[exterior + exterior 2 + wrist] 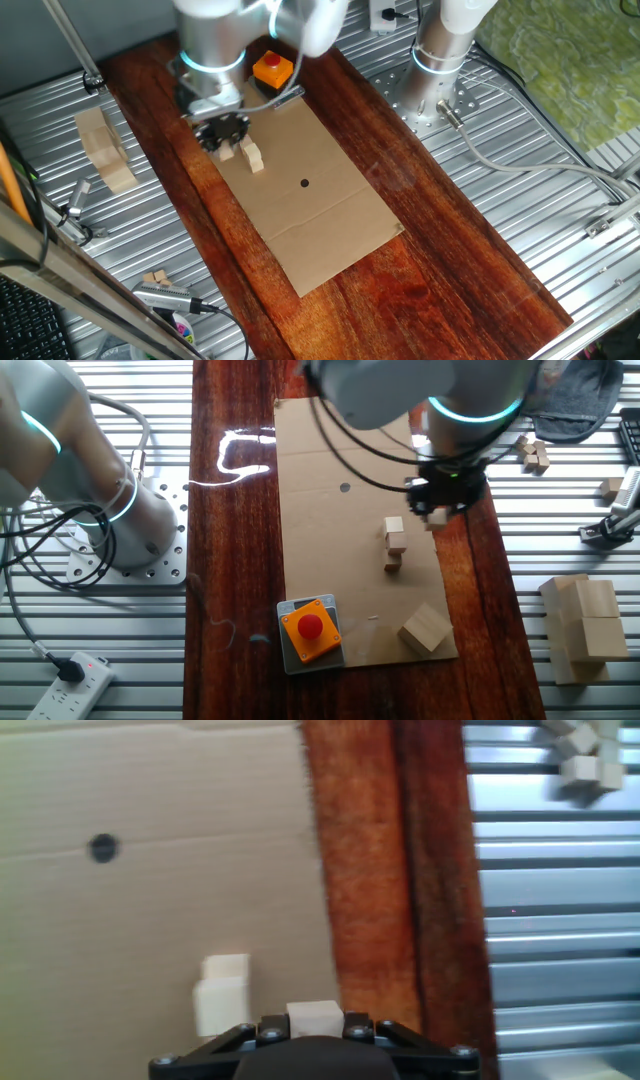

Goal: Stack the blocks into a pyramid shape

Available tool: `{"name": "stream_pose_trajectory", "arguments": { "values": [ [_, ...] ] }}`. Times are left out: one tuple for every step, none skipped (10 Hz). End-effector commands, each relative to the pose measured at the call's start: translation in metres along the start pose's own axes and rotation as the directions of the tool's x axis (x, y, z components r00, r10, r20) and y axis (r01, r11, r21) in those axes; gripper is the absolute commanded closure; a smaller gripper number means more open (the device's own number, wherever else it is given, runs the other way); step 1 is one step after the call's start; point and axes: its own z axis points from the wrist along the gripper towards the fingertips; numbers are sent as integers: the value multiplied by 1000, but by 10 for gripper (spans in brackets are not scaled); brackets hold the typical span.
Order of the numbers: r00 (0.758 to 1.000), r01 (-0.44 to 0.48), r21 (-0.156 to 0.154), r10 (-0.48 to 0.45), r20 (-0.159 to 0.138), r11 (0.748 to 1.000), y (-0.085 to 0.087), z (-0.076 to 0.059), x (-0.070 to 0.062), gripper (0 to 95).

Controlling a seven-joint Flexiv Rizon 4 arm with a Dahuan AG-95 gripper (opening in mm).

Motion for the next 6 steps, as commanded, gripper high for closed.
{"name": "stream_pose_trajectory", "arguments": {
  "values": [
    [1000, 8, -2, -8, -7, 1000, 15, -5, 1, 950],
    [1000, 9, -2, -9, -6, 1000, 22, -6, 3, 950],
    [1000, 11, -2, -11, -6, 1000, 28, -5, 4, 950],
    [1000, 12, 0, -12, -5, 1000, 34, -4, 6, 950],
    [1000, 10, 1, -10, -3, 1000, 38, -2, 7, 950],
    [1000, 13, 2, -13, -4, 1000, 40, -1, 8, 950]
  ]
}}
